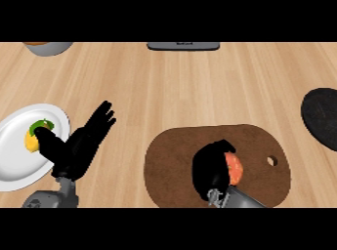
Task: Pick the squash from the cutting board and place it in the pan
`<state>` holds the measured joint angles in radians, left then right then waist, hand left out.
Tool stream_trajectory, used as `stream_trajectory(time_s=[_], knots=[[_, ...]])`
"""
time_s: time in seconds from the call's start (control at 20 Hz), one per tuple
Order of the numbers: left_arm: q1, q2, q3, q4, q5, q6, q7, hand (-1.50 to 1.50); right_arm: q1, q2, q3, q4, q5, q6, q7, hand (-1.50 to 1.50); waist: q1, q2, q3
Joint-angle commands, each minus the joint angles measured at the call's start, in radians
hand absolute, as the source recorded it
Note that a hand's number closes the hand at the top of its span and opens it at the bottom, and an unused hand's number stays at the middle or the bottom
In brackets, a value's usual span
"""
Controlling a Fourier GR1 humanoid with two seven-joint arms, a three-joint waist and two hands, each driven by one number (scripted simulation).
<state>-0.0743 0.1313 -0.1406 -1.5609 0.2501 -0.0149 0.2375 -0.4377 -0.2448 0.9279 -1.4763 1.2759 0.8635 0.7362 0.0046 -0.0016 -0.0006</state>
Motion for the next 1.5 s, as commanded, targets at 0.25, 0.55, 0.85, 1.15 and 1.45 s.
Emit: stream_trajectory(time_s=[0.25,0.55,0.85,1.15,1.45], knots=[[0.04,0.01,0.027,-0.012,0.012,-0.042,-0.01,0.0,0.031,-0.082,-0.032,-0.021,0.063,-0.183,-0.128,1.5,-0.007,0.0,0.001],[0.039,-0.001,0.044,-0.014,0.005,0.009,0.002,0.0,0.362,-0.033,-0.294,-0.186,-0.177,-0.505,-0.104,1.5,-0.089,-0.005,0.006],[0.045,0.007,0.048,-0.029,0.012,-0.011,-0.007,0.0,0.488,-0.179,-0.408,-0.462,-0.113,-0.805,-0.14,1.5,-0.054,-0.01,0.002],[0.073,-0.013,0.006,-0.042,-0.018,-0.006,-0.014,0.0,0.628,-0.166,-0.517,-0.655,-0.207,-1.021,-0.193,1.5,-0.035,-0.005,0.002],[0.021,-0.005,0.018,-0.042,-0.002,-0.017,0.033,0.0,0.708,-0.116,-0.647,-0.749,-0.482,-1.143,-0.286,1.5,-0.022,0.0,0.003]])
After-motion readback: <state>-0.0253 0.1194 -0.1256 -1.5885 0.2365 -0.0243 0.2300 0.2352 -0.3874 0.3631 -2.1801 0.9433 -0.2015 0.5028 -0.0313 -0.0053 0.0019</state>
